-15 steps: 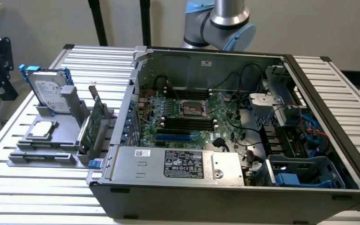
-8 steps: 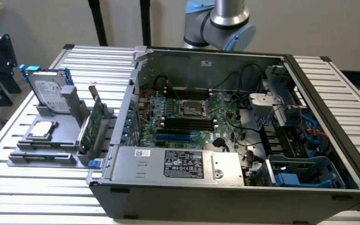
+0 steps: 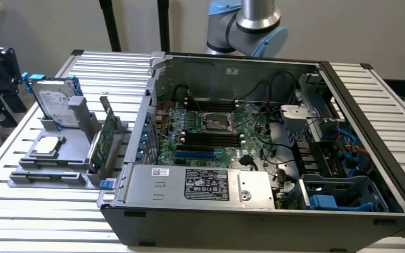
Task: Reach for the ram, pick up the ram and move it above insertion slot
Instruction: 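Pick up the ram and move it above insertion slot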
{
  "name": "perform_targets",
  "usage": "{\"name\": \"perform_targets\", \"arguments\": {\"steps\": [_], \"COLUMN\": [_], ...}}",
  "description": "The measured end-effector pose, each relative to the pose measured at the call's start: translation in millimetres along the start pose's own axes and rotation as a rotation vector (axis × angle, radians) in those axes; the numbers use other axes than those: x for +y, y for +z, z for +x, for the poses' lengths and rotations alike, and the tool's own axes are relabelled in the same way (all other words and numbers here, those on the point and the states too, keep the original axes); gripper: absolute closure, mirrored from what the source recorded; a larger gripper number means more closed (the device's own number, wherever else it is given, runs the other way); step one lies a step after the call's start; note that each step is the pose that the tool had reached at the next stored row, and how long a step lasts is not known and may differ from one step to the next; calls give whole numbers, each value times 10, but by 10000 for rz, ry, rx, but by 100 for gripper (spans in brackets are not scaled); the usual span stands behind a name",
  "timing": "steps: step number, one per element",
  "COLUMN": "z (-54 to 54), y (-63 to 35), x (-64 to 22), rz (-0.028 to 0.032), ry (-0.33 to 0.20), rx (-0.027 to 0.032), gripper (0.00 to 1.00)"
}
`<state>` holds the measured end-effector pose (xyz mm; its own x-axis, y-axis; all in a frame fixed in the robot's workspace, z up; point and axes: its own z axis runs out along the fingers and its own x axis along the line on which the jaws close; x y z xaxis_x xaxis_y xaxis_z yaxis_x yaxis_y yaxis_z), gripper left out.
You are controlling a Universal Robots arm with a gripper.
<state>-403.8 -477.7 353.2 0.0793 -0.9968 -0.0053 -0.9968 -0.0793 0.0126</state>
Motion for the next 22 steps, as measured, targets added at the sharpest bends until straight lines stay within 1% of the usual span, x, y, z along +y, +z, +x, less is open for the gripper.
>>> {"name": "perform_targets", "arguments": {"steps": [8,15,22], "z": [53,181,195], "y": [145,272,398], "x": [2,10,-55], "rz": [0,7,8], "ry": [-1,18,108], "rx": [0,1,0], "gripper": [58,58,58]}}
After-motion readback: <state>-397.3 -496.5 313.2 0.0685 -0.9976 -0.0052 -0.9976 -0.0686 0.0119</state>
